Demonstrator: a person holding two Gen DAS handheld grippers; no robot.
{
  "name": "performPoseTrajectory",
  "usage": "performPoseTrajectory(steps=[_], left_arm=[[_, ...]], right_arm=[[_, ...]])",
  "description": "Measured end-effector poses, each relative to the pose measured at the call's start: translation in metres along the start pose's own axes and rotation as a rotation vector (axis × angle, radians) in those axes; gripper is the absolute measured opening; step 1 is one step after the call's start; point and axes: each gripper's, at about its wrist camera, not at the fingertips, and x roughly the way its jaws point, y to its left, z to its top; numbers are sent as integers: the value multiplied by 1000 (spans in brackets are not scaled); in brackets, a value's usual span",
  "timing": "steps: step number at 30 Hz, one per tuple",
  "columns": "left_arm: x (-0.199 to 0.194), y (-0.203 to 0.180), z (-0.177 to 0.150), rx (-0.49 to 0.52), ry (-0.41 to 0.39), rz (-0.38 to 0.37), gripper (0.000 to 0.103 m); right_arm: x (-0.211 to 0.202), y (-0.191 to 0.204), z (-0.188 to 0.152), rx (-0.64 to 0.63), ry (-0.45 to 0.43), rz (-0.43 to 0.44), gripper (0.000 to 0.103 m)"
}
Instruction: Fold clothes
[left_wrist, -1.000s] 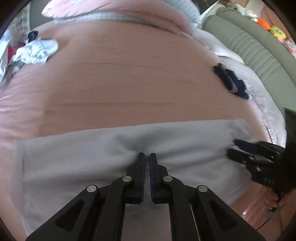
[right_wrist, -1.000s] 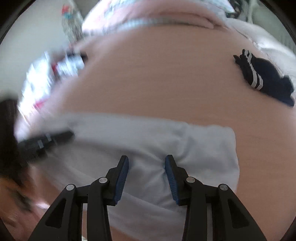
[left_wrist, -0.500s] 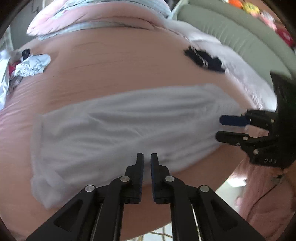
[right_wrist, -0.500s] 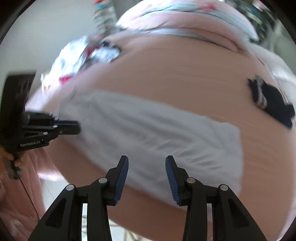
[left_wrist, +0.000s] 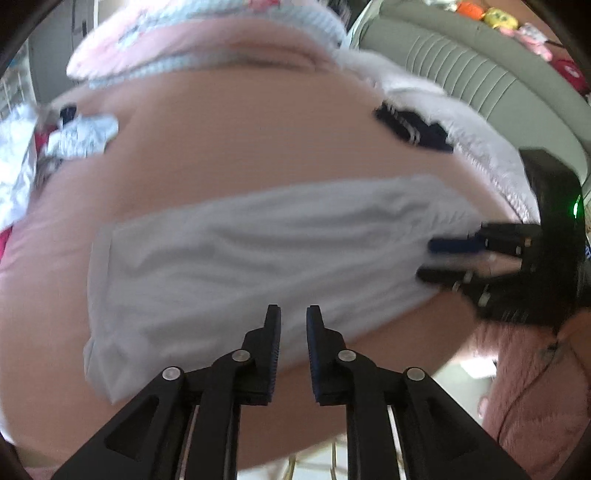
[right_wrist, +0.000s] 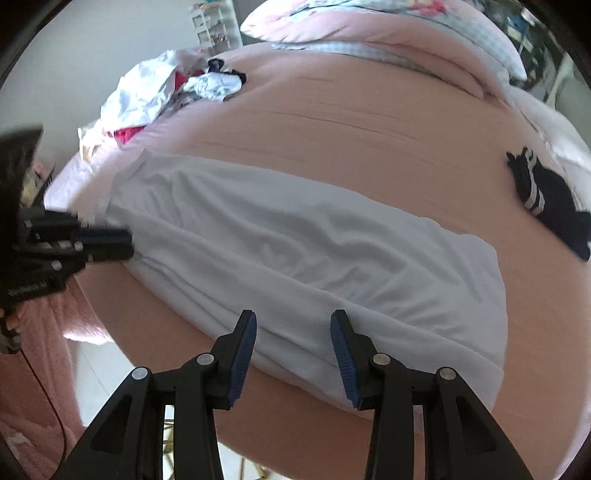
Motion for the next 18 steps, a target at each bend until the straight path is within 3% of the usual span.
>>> performPoseTrajectory(steps=[3,5,7,10,13,16,18], left_arm=[[33,-4,32,-19,14,16,27],[61,3,40,-44,121,56,26],[61,4,36,-61,130,45,26],[51,3,24,-20,181,45,27],[43,9,26,-29,143,7,27],[35,6,48,-64,8,-33,27],[46,3,60,-103,-31,-65,27]], right_arm=[[-13,-12,6,68,-67,-31,41],[-11,-24,11,157,-88,-9,41],[8,-32,13,189,6,18,41],[4,-18,3,88,81,45,42],[-4,-6,-13,6,104,40,44],[-14,-14,1,99,5,119,44],[-15,-20,14,138,-67,97,44]])
